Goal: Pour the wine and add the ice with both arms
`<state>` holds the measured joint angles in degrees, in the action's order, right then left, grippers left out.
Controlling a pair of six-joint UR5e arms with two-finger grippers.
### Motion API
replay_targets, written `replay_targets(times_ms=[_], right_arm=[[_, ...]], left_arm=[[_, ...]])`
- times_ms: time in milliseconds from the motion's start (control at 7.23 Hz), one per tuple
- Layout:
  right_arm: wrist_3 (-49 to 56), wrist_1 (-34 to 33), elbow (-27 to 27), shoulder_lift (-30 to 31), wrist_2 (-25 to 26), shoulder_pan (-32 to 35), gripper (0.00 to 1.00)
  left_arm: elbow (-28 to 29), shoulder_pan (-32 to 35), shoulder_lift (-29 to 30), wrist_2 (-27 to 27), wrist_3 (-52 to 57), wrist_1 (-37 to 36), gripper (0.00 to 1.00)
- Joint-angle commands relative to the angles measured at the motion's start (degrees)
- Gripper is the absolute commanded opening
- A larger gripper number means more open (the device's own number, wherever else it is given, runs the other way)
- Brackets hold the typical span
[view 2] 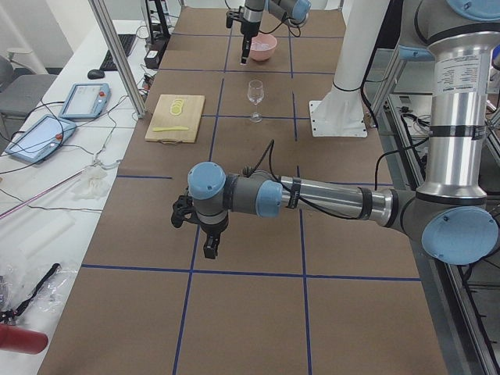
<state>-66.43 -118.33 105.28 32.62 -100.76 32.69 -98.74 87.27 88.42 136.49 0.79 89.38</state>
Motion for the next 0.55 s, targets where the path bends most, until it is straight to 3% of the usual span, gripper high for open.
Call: replay_targets(times_ms=[0,415], right_arm=[[-1.2,-0.1,-4.5,-2.3,1.5,-2.8,0.0],[-1.2,-0.3,-3.9,0.1,2.0,-5.4,0.0]], left_arm=[[0.0,0.0,0.0,0.0,0.0,0.1,1.0],[0.0,0.0,0.1,0.0,0.0,0.2,1.0]])
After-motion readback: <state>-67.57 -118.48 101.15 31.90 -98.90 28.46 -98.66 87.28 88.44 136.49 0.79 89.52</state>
